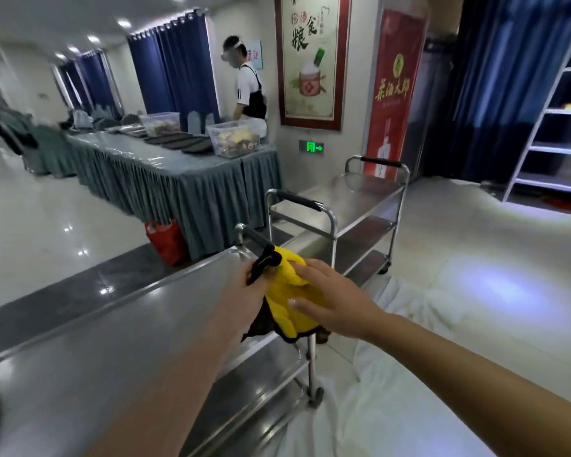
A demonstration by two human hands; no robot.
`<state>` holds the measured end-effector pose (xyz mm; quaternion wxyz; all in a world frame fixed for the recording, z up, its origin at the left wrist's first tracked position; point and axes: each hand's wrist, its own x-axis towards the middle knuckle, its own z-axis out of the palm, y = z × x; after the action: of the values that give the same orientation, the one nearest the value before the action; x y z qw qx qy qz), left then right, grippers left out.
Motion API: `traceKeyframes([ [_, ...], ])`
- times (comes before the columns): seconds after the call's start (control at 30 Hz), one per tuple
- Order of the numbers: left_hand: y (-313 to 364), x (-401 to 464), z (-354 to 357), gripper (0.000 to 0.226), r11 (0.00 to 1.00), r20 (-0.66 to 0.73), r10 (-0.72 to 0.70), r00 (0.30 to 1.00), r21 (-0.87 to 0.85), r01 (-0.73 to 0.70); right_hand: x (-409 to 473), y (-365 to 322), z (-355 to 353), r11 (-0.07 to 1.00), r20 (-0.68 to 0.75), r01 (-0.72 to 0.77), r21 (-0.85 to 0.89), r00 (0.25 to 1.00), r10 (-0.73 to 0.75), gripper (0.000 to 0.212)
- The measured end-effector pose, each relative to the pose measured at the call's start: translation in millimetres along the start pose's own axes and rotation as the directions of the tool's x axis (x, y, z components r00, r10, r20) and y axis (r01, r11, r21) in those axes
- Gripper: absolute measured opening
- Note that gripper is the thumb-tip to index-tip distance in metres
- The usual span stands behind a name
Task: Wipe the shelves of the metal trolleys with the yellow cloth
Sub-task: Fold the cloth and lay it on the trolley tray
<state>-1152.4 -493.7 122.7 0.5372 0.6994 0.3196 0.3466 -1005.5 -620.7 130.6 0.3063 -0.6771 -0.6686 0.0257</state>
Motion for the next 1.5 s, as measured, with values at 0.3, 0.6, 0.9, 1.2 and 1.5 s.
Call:
traceKeyframes([
  [0.3, 41.3, 49.3, 123.4, 0.011, 0.991, 0.158, 0.083, 0.984, 0.089, -0.098, -12.3, 126.8, -88.4, 1.000, -0.142, 0.008, 0.030, 0.990, -0.004, 0.049],
  [0.6, 17.2, 91.4, 183.7, 0.018, 0.997, 0.206, 0.017, 0.978, 0.071, -0.032, 10.1, 214.6, -116.8, 0.996, -0.049, 0.055, 0.064, 0.997, -0.052, 0.025],
  [0.9, -33.0, 136.6, 170.9, 0.027, 0.992, 0.059, -0.129, 0.990, 0.014, 0.128, 68.5, 260.6, -53.7, 0.981, 0.056, -0.003, 0.193, 0.998, -0.008, 0.028],
  [1.2, -79.1, 221.6, 115.2, 0.015, 0.957, -0.002, -0.275, 0.962, -0.102, 0.273, 165.1, 279.4, 5.0, 0.978, 0.052, -0.034, 0.207, 0.998, 0.023, 0.024],
  [1.5, -87.6, 267.6, 75.1, 0.024, 0.889, -0.102, -0.320, 0.942, -0.375, 0.262, 243.6, 237.3, 57.8, 0.744, 0.250, -0.434, 0.507, 0.901, 0.355, 0.062],
])
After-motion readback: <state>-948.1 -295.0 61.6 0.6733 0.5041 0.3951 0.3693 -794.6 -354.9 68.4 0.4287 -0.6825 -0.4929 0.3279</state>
